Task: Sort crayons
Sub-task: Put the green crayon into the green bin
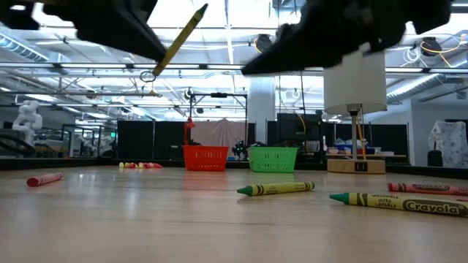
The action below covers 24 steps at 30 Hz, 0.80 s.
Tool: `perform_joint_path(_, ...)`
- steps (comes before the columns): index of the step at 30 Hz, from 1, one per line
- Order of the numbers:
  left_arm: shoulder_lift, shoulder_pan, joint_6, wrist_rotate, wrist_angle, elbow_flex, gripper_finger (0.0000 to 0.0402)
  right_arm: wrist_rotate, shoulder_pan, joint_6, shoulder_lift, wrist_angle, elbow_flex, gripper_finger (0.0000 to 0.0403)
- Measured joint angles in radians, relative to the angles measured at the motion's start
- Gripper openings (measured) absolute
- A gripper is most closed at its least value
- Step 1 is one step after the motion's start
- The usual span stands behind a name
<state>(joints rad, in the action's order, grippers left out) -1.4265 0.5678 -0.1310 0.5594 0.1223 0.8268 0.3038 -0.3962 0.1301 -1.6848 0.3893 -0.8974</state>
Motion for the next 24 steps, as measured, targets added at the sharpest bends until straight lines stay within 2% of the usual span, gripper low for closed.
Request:
perform_joint_path(3, 0.000, -0.016, -0.020, 0.006, -0.044, 0.000, 0.0006, -0.047, 0.012, 0.020, 0.000, 0.084, 0.000, 0.0139)
perform_joint_path(7, 0.000, -0.033, -0.042, 0.008, -0.117, 0.000, 0.0006, -0.045, 0.021, 0.051, 0.000, 0.185, 0.000, 0.0139)
perform_joint_path(18, 0.000, -0.045, -0.041, 0.001, -0.178, 0.000, 0.0006, -0.017, 0.027, 0.122, 0.000, 0.328, 0.000, 0.0139)
perform_joint_path(24, 0.000, -0.052, -0.042, -0.001, -0.228, 0.000, 0.0006, -0.049, 0.040, 0.138, 0.000, 0.341, 0.000, 0.0139)
